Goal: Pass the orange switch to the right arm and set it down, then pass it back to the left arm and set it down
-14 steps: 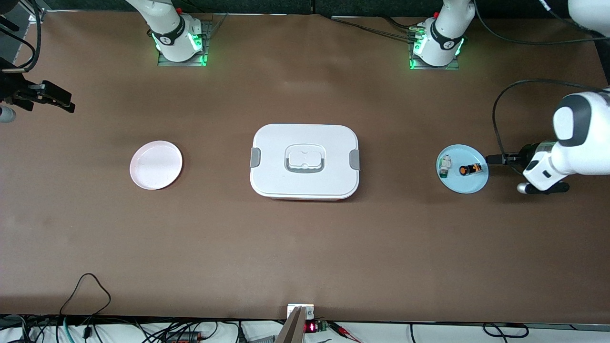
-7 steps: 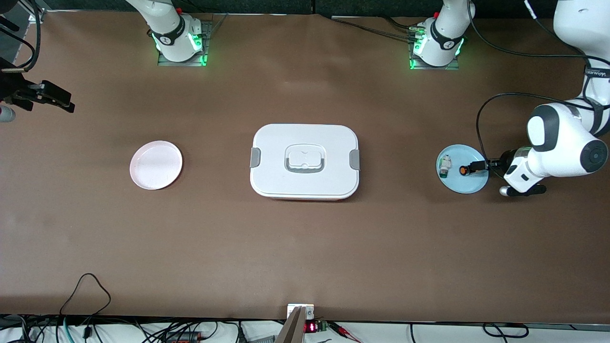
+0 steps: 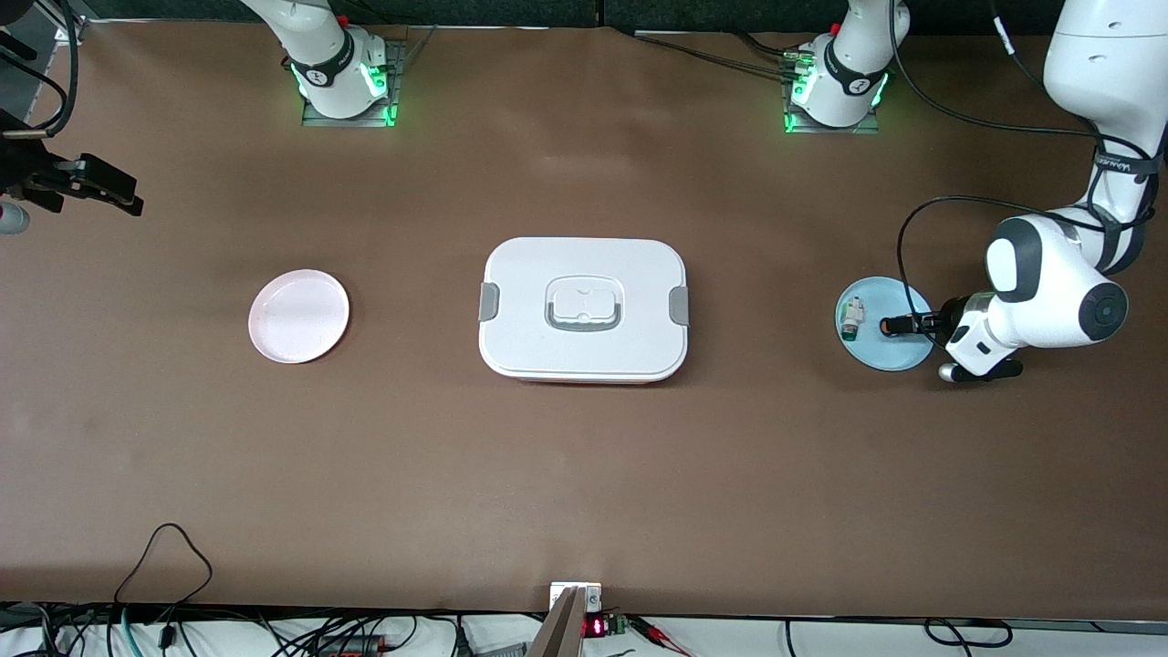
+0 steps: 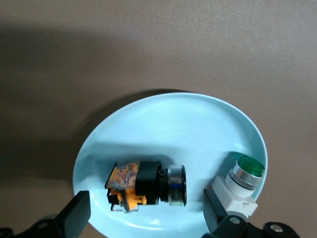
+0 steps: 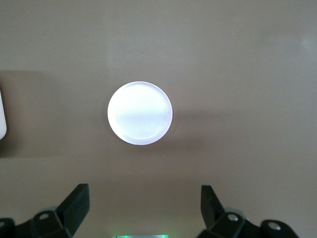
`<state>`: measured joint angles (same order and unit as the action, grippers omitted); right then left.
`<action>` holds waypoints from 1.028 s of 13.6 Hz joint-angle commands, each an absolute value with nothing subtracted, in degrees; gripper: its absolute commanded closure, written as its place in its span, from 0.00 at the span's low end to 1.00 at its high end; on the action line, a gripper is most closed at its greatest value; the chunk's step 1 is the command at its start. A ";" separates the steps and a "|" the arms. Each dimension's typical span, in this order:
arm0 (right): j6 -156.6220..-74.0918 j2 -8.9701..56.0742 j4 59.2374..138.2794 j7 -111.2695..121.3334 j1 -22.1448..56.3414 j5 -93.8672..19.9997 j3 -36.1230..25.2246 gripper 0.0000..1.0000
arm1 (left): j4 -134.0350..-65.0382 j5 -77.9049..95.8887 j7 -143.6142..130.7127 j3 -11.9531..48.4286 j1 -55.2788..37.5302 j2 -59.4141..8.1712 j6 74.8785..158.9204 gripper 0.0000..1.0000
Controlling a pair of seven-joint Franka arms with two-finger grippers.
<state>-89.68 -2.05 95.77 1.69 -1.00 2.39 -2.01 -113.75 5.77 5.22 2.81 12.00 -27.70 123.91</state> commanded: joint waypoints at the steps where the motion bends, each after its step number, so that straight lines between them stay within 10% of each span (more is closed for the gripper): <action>1: -88.59 -2.11 94.75 1.76 -0.88 1.58 -1.93 0.00 | -113.73 7.82 5.98 3.16 12.48 -28.65 124.80 0.00; 6: -88.68 -2.11 94.75 1.85 -0.88 1.93 -1.93 0.00 | -115.31 8.88 5.98 3.16 12.57 -28.92 125.42 0.02; 11: -88.59 -2.02 94.75 1.85 -0.88 1.85 -1.93 0.00 | -115.31 10.79 11.40 3.34 13.27 -28.57 124.54 0.65; 14: -88.59 -2.02 94.75 1.76 -0.88 1.84 -1.93 0.00 | -115.05 12.13 14.94 3.34 13.45 -28.13 123.49 0.81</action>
<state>-89.68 -2.05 95.74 1.69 -0.98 2.39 -1.99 -114.67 10.39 11.63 2.84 12.58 -29.23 124.45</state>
